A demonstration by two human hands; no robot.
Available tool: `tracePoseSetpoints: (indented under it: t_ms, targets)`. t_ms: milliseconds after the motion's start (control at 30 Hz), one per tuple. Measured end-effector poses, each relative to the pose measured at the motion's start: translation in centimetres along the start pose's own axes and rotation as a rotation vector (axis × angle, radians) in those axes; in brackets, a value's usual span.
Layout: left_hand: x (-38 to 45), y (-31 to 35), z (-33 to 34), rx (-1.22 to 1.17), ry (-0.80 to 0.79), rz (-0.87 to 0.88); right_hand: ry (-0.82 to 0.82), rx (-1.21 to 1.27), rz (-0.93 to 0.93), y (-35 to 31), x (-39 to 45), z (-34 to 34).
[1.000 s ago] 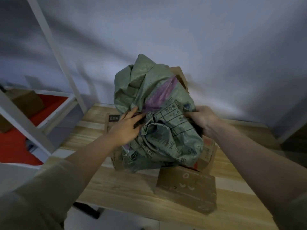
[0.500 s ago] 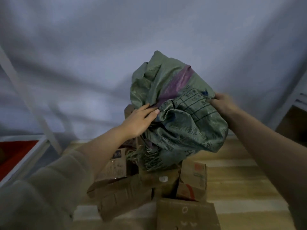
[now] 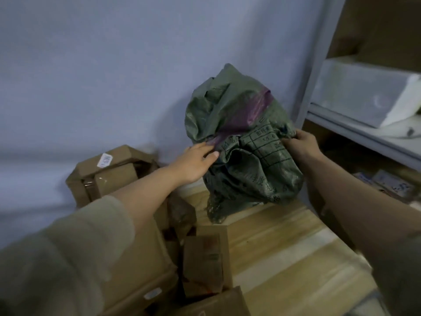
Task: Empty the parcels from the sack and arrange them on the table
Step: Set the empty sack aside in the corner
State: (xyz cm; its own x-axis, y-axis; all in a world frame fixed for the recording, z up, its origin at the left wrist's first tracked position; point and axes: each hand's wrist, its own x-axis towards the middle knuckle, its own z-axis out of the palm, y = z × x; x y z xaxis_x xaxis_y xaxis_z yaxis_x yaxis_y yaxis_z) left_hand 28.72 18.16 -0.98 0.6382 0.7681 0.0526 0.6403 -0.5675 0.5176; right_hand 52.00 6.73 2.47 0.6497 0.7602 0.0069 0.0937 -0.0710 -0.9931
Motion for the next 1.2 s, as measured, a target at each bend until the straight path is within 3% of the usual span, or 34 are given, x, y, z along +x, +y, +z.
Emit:
tracePoseSetpoints:
  t_ms: [100,233,333,433,567,700,833,933,1033,1200]
  targets:
    - [3.8,1.0,3.8,0.057,-0.099,0.002,0.011,-0.014,0.098,4.3,4.1,-2.6]
    - [7.9,1.0,9.5,0.149,-0.265,-0.005,0.054,-0.261,0.318,12.2,9.3,-4.6]
    - [10.0,0.6,13.1,0.196,-0.391,-0.026,0.09,-0.422,0.313,16.3,11.7,-4.6]
    - [11.3,0.3,15.8,0.249,-0.511,-0.06,-0.14,-0.636,0.134,17.2,11.8,-3.4]
    - [12.4,-0.5,18.8,0.312,-0.592,-0.13,-0.557,-1.128,-0.113,19.1,11.3,-1.1]
    - [12.2,-1.2,19.2,0.276,-0.654,-0.191,-0.772,-1.555,-0.213,23.2,11.5,-0.1]
    - [11.2,-3.1,17.5,0.237,-0.553,-0.237,-0.762,-1.787,-0.266,24.5,13.5,-0.3]
    - [10.5,-3.8,16.0,0.242,-0.453,-0.26,-0.674,-1.881,-0.178,23.6,15.5,-0.8]
    - [9.7,-4.2,14.8,0.201,-0.365,-0.269,-0.635,-1.866,-0.152,23.0,14.9,-0.4]
    - [8.3,-3.0,12.0,0.078,-0.241,-0.261,-0.505,-1.749,-0.275,21.2,11.2,0.6]
